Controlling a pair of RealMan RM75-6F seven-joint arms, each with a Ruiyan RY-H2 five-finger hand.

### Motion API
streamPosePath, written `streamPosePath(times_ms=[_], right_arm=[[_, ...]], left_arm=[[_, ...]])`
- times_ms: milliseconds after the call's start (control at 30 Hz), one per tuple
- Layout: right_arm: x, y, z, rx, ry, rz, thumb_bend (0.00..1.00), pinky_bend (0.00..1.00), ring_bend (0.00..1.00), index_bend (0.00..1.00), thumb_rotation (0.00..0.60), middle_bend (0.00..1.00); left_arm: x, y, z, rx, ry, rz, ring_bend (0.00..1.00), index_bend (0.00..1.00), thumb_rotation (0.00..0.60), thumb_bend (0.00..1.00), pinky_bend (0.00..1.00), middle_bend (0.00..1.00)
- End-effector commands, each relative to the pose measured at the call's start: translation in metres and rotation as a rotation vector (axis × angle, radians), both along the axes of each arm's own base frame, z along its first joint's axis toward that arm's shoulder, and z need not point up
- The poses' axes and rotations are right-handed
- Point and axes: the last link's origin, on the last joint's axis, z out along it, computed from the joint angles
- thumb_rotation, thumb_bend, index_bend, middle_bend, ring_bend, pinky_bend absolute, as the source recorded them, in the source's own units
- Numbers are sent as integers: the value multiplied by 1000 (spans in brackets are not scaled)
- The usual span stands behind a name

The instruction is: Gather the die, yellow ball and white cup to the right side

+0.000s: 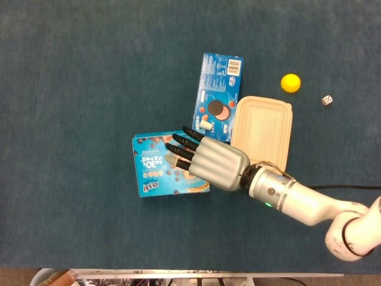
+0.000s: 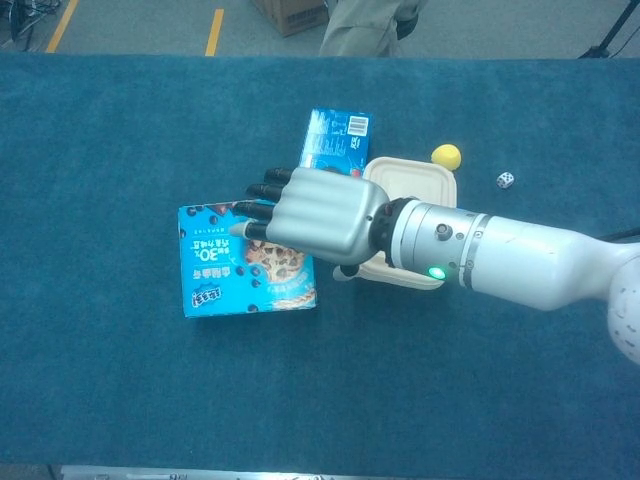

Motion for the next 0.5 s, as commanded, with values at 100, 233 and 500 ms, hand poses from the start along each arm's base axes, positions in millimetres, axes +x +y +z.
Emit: streamPosePath(times_ms=[100,233,500], right_arm=[[2,1,-5,-19,-16,24,0,76,0,0,600,9],[6,3,-11,-24,-21,38,0,76,0,0,600,6],[11,5,-22,-28,-4,65,0,76,0,0,600,5]], left_arm=[[0,0,0,-4,-3,4,329,341,507,293,187,381],[1,0,0,-7,-9,1,329,340,504,293,187,380],[1,-2,1,-8,-14,9,329,340,504,293,187,380]])
